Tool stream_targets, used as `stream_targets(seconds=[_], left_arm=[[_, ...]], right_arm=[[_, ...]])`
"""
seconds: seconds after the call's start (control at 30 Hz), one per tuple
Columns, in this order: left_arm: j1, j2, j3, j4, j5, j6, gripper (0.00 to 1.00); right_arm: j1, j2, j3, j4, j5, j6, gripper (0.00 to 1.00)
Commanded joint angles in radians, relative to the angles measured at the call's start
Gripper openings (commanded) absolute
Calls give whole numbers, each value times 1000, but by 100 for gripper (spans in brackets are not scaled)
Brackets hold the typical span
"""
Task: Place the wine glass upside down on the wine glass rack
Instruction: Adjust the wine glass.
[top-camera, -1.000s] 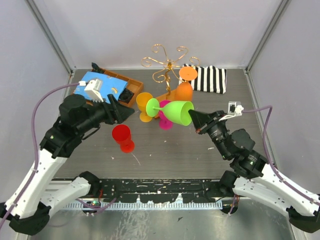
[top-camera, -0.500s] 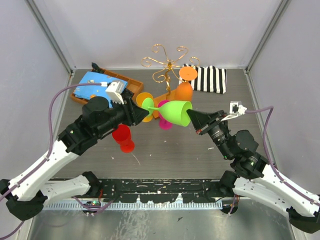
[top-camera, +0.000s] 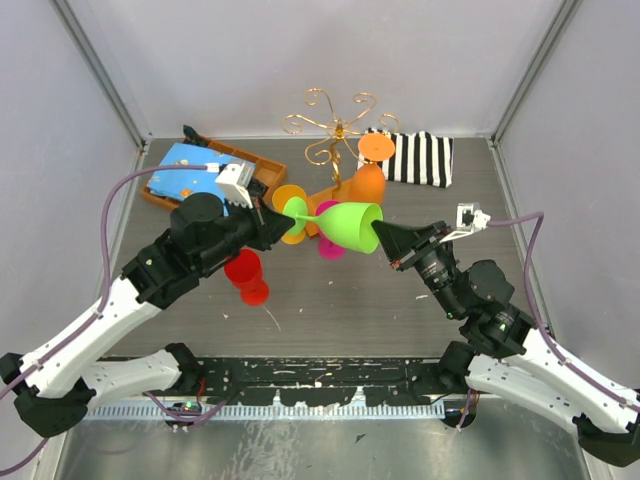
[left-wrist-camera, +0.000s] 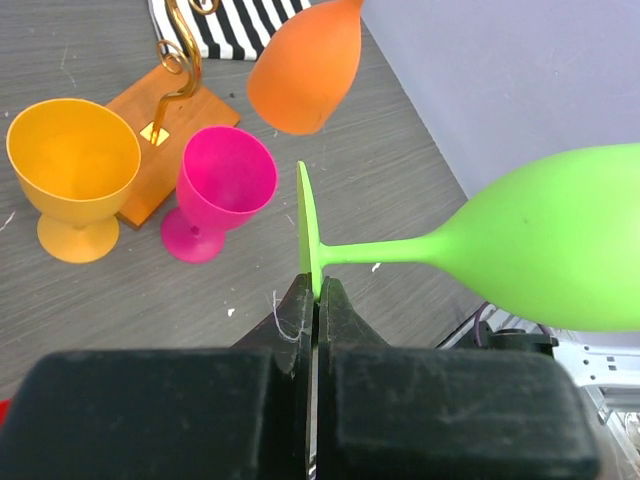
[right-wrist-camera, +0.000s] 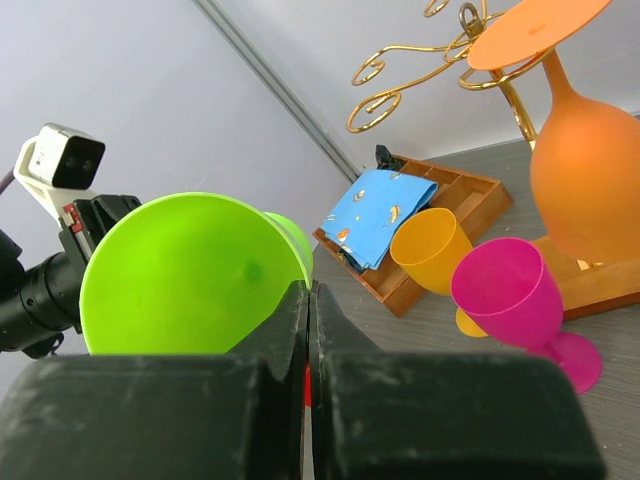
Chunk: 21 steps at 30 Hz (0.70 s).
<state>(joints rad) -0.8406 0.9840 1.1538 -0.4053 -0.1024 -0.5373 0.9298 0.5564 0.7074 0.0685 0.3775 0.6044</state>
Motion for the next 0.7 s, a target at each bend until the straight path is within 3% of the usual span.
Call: stream_targets(seconds=[0.0, 0.1, 0.17, 0.67], left_arm=[[-5, 12, 26, 30, -47, 26, 0], [-8, 9, 30, 25, -55, 52, 0], [-6, 7, 39, 18, -60, 73, 0], [-8, 18, 155, -83, -124, 348, 0]], right_arm=[[5, -2, 8, 51, -16, 5, 7], [6, -1, 21, 9, -7, -13, 27], [6, -4, 31, -22, 2, -28, 33], [6, -127, 86, -299, 23, -167, 40]])
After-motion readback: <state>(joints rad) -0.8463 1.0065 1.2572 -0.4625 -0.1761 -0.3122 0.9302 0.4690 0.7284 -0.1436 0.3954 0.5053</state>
